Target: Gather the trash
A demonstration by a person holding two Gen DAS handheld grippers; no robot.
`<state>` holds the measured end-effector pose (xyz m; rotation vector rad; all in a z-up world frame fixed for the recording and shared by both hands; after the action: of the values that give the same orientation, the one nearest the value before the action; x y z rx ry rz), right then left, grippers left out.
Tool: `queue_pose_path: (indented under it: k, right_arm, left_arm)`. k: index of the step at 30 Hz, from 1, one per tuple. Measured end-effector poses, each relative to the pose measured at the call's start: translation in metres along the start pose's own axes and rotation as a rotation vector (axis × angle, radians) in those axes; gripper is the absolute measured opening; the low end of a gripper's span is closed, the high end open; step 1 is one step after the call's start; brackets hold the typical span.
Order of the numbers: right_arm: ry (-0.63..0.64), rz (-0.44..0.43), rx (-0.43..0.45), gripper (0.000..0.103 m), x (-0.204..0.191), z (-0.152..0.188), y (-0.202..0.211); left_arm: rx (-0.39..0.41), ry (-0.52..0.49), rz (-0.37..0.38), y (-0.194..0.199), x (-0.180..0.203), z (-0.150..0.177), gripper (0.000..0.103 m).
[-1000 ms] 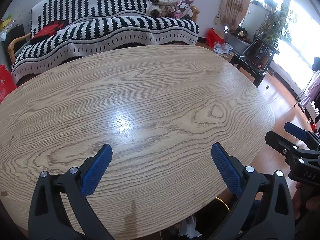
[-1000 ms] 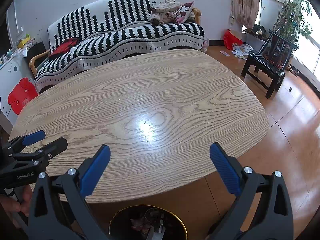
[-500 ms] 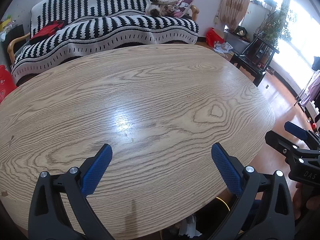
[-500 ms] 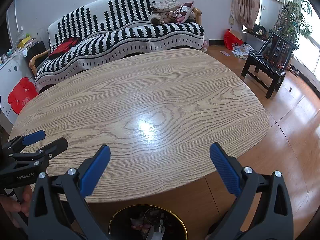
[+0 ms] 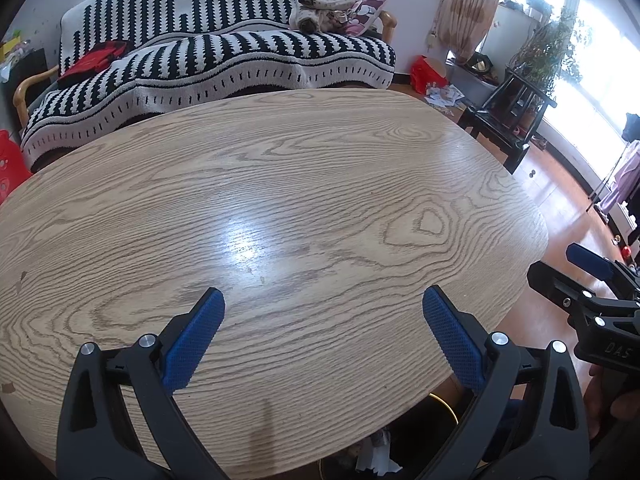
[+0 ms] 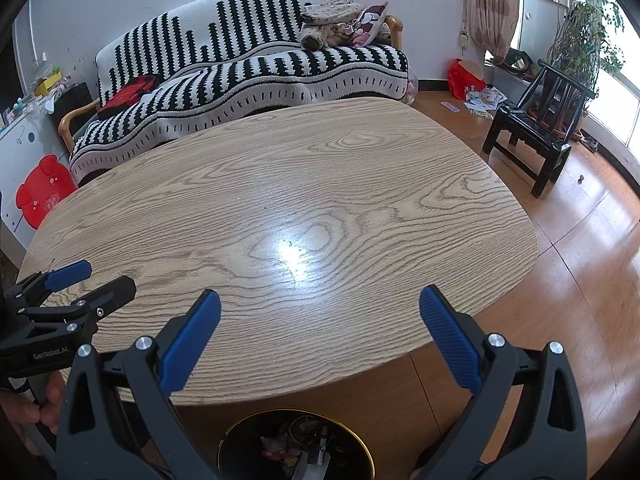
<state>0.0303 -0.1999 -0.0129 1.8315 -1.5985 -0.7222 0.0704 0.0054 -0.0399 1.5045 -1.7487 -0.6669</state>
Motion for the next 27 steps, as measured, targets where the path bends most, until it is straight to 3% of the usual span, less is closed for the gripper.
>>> queue_pose_path:
  k: [27]
  right_arm:
    - [0.000, 0.000, -0.001, 0.096, -0.0006, 0.0004, -0.0003]
  left_arm:
    - [-0.001, 0.005, -0.011, 0.0014, -0.0046, -0.0030, 0.096]
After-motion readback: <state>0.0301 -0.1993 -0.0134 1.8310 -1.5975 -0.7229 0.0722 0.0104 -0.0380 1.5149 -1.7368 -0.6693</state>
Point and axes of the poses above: each gripper's, at about its wrist camera, not at the fingertips, and y roughly against the way its jaws point, x to its right, z to its underside, the point moved 4 cm from there along -y, roughly the way its jaws point, and after that the axes turned 6 degrees about y, right-handed, at the moved point
